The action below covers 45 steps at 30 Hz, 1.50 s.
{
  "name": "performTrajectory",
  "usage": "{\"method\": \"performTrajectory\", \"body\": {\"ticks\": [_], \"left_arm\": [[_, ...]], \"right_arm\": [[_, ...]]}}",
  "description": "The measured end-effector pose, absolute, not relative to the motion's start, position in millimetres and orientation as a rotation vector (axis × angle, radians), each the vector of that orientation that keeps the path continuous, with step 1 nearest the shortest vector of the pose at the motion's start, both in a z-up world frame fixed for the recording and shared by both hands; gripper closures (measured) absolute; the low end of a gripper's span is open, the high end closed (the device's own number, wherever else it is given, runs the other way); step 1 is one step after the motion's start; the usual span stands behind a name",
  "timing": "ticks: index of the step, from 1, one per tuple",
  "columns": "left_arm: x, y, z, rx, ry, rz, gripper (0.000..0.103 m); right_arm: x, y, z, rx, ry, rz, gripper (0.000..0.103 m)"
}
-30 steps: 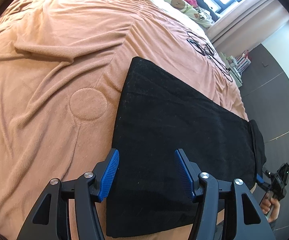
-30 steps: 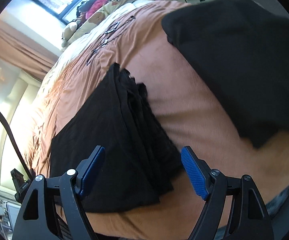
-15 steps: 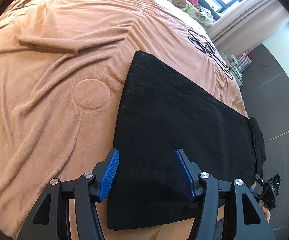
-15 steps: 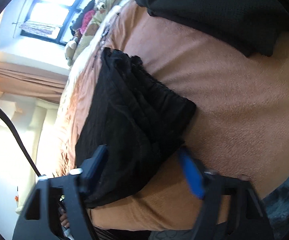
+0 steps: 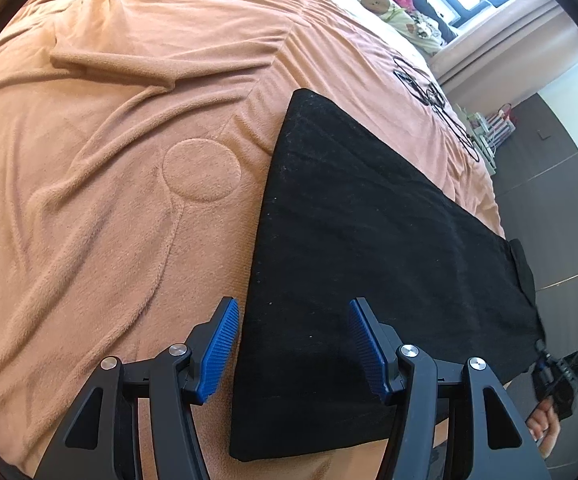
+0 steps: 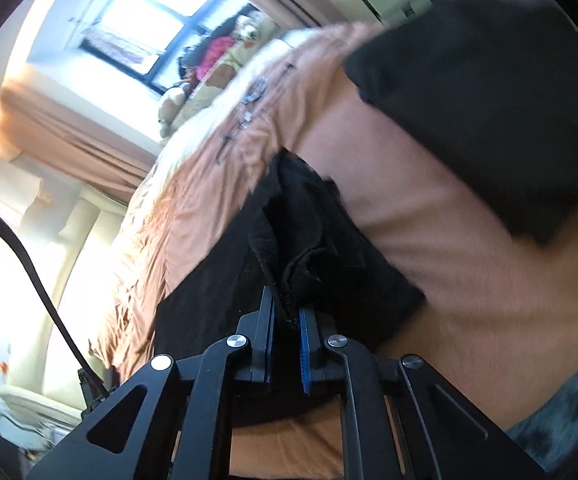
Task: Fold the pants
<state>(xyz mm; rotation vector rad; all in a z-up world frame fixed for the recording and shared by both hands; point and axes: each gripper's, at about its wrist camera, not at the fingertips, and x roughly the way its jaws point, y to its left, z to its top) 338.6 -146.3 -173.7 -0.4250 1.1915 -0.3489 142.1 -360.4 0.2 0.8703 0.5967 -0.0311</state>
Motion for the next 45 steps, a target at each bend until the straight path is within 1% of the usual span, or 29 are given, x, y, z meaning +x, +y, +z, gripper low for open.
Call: {"method": "performTrajectory", "body": {"ticks": [3,7,10,17,22,24,25,26,27,28,29,34,36,38,39,43,45], "left_arm": [[338,-145,-175,-0.431,1.198,-0.342,0.044],[339,-141,-178,-0.449,1.204,-0.341,0.045],[340,-137,-179,-0.474,1.205,-0.347,0.049],[349,-138,-186,-0.528,1.214,-0.388,0.053],[358,-144,-198,-0.57,1.232,-0.418,0.057],[359,-145,-203,-0.583,1.241,-0.42,0.062],[359,-145,-206,-0.597,1.242,-0.424,0.065],[360,-145,-206,-0.606,1.238,-0.422,0.068],[360,-143,-207,-0.616,1.233,-0.418,0.069],[359,-142,-208,-0.622,1.23,-0.416,0.071],[359,-142,-209,-0.628,1.228,-0.416,0.072],[359,-139,-213,-0.649,1.228,-0.424,0.072],[361,-139,-215,-0.657,1.233,-0.424,0.072],[362,-141,-215,-0.641,1.234,-0.429,0.072],[362,-142,-215,-0.638,1.236,-0.431,0.072],[363,-137,-216,-0.67,1.245,-0.439,0.072],[361,-136,-216,-0.667,1.238,-0.442,0.072]], "right_arm": [[146,-353,-6,0.826,0.597,-0.071,0.096],[155,-360,-59,0.914,0.682,-0.129,0.096],[155,-355,-78,0.958,0.689,-0.143,0.097],[148,-353,-57,0.936,0.65,-0.157,0.097],[158,-350,-71,0.958,0.672,-0.182,0.096],[157,-350,-79,1.004,0.685,-0.18,0.095],[154,-349,-78,1.009,0.672,-0.178,0.091],[150,-349,-75,1.009,0.669,-0.179,0.084],[149,-349,-71,1.005,0.67,-0.183,0.079],[146,-348,-69,0.999,0.674,-0.186,0.062],[143,-346,-68,1.001,0.674,-0.184,0.048],[143,-342,-77,1.07,0.659,-0.081,0.047],[148,-341,-83,1.065,0.665,-0.094,0.042],[151,-341,-87,1.078,0.652,-0.083,0.033],[153,-341,-88,1.074,0.651,-0.08,0.032],[161,-340,-91,1.026,0.711,-0.081,0.032],[160,-340,-90,1.054,0.749,-0.075,0.032]]}}
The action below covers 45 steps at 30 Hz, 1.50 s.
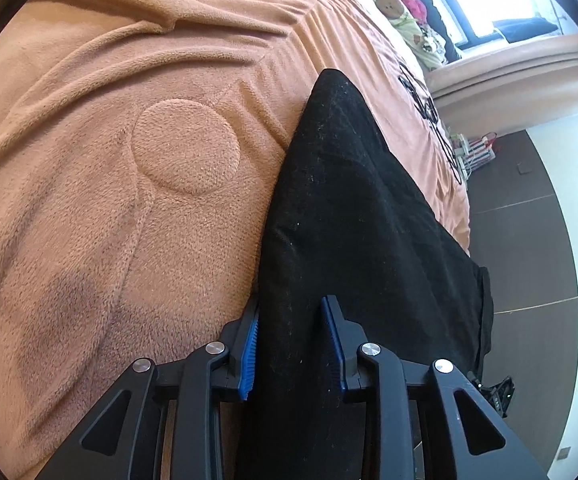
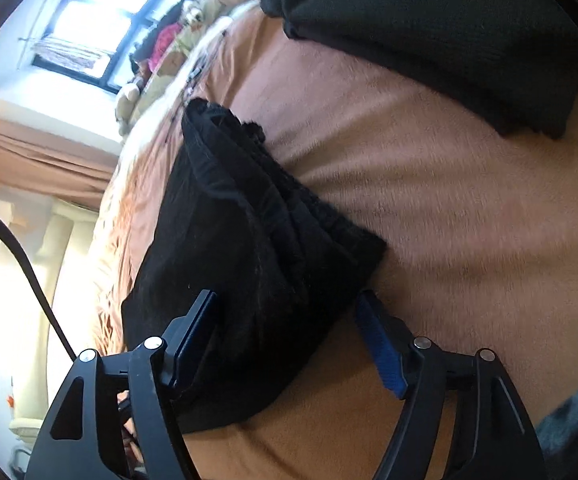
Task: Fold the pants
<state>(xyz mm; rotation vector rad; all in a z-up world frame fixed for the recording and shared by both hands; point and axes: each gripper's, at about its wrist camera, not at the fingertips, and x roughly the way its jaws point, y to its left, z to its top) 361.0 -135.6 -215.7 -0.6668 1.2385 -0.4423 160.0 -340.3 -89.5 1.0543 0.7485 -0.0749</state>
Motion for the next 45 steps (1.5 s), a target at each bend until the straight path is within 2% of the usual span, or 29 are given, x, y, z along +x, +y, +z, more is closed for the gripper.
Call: {"method": "performTrajectory", "body": {"ticks": [6,9,10,11,12,13,14,17,30,45], "left_arm": [[361,-136,-219,-0.674,1.228,-0.448,0.072],[362,-139,-216,-0.643,1.221,-0.407,0.081],[361,-140,-213,-0.632,1.211,-0.391,0.087],[359,-142,-208,-0.626,1.19,-0.377,0.093],[358,-142,-204,-0.623,1.172,-0.373,0.093],[356,-142,-197,-0.609,1.152,-0.363,0.094],[356,-143,-193,-0.598,1.146,-0.354,0.094],[358,-143,-182,-0.578,1.155,-0.337,0.095],[366,-108,-149,-0.606,1.086,-0.329,0.095],[361,13,-141,-0.683,1.026,-0.224,0.095]], "right_arm": [[155,-335,-91,1.133,0.742,-0.024,0.032],[167,-337,-94,1.125,0.712,-0.047,0.033],[170,-339,-93,1.124,0.708,-0.061,0.036],[172,-339,-93,1.121,0.702,-0.071,0.045],[174,-338,-93,1.121,0.695,-0.079,0.053],[176,-338,-93,1.129,0.686,-0.071,0.067],[176,-336,-93,1.132,0.68,-0.059,0.075],[174,-326,-87,1.089,0.665,-0.073,0.081],[180,-280,-80,1.066,0.637,-0.021,0.086],[246,-189,-74,0.985,0.704,0.12,0.087]]}}
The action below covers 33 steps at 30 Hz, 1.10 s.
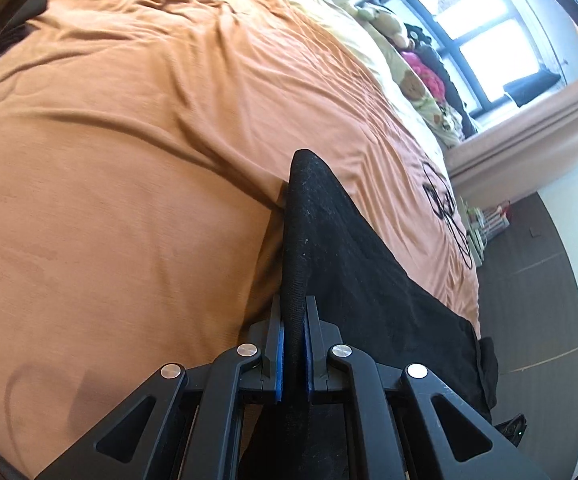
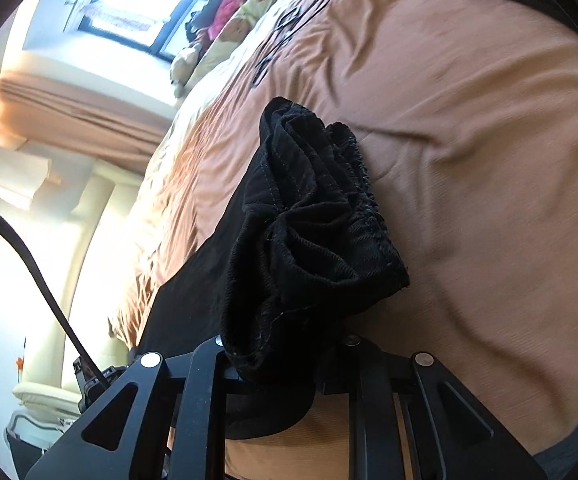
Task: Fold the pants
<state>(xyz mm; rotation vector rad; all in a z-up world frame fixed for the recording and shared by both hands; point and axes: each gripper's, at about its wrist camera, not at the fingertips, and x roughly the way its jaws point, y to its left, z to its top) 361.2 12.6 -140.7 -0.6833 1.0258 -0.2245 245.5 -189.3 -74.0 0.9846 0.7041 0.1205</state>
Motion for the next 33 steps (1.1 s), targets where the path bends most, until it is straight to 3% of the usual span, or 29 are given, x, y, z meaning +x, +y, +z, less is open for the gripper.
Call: {"method": "performTrajectory", "body": {"ticks": [21,23,25,28,33], "left_arm": [[362,117,-135,-0.694,0.991,-0.105,0.095],[364,117,-145,-0.689,1.025,-0.106,0.094],[364,118,-156,-0.689,1.06,-0.085,0.09],[359,123,-164,-0.666,1.09,-0.043,0.085],[345,127,-172,-0.654,1.112,-0.038,0.076]], "right_arm": [[314,-156,-96,0.906,0.833,0.261,0.087],[315,-168,-101,0.862,0.9,0.192,0.075],[313,-183,-109,0.892,0.9,0.195,0.072],[306,-208,-115,0.904,0.89,0.187,0.058],[302,-240,-111,0.861,0.859,0.182,0.057]]}}
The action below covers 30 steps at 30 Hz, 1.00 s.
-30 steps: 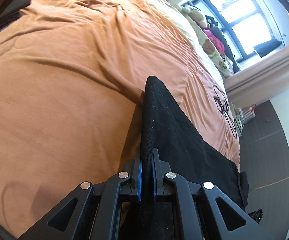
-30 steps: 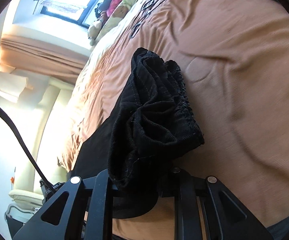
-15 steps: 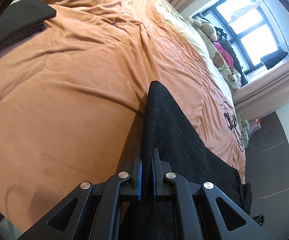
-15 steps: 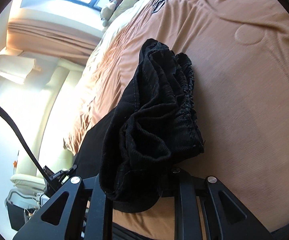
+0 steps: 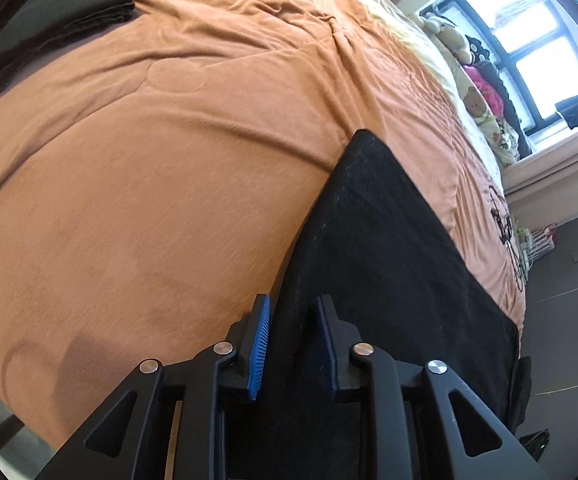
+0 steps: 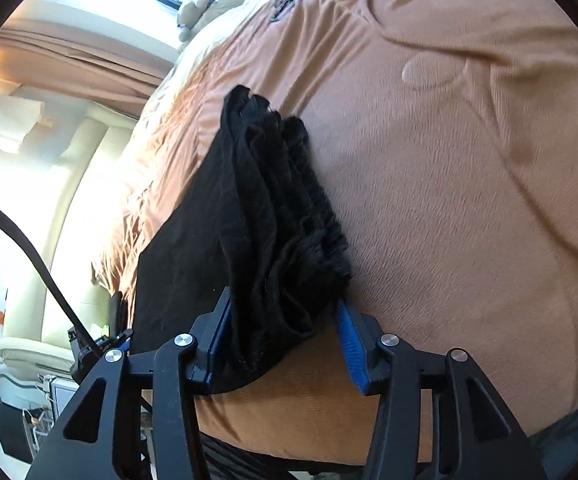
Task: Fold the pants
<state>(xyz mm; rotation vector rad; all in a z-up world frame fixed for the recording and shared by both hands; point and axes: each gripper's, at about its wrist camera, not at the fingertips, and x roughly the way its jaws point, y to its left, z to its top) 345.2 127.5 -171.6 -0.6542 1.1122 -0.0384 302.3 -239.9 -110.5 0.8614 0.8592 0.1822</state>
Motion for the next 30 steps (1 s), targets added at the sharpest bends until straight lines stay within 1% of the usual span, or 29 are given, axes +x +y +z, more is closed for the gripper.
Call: {"method": "performTrajectory", "body": {"ticks": [3,5,6,11,12,13,14,19,30], "left_arm": [[337,130,-173,-0.666,1.115,-0.048,0.072],[331,132,-174,-0.67,1.118,-0.04,0.058],[327,133,-173,-0.67,1.115,-0.039,0.057],[313,133,-179,-0.679,1.13,-0.06,0.056],[310,134,-180,-0.686,1.13,-0.063,0.056],[307,135,-181,-0.697,1.129,-0.065,0.056],[304,136,-182,-0.708,1.127,-0.069,0.056],[291,138,-183,-0.761,1.112,-0.073,0.056],[278,142,-189,-0.847,1.079,-0.063,0.057]], "right_arm": [[309,-255,-107,0.811,0.867,0.169,0.057],[313,-265,-101,0.798,0.846,0.164,0.057],[315,-269,-98,0.792,0.838,0.164,0.057],[340,-279,-89,0.727,0.844,0.208,0.056],[343,-275,-88,0.716,0.846,0.22,0.053],[352,-275,-87,0.7,0.847,0.235,0.047],[357,-272,-86,0.689,0.85,0.238,0.045],[401,-261,-77,0.594,0.889,0.274,0.045],[473,-207,-59,0.418,0.964,0.268,0.045]]}}
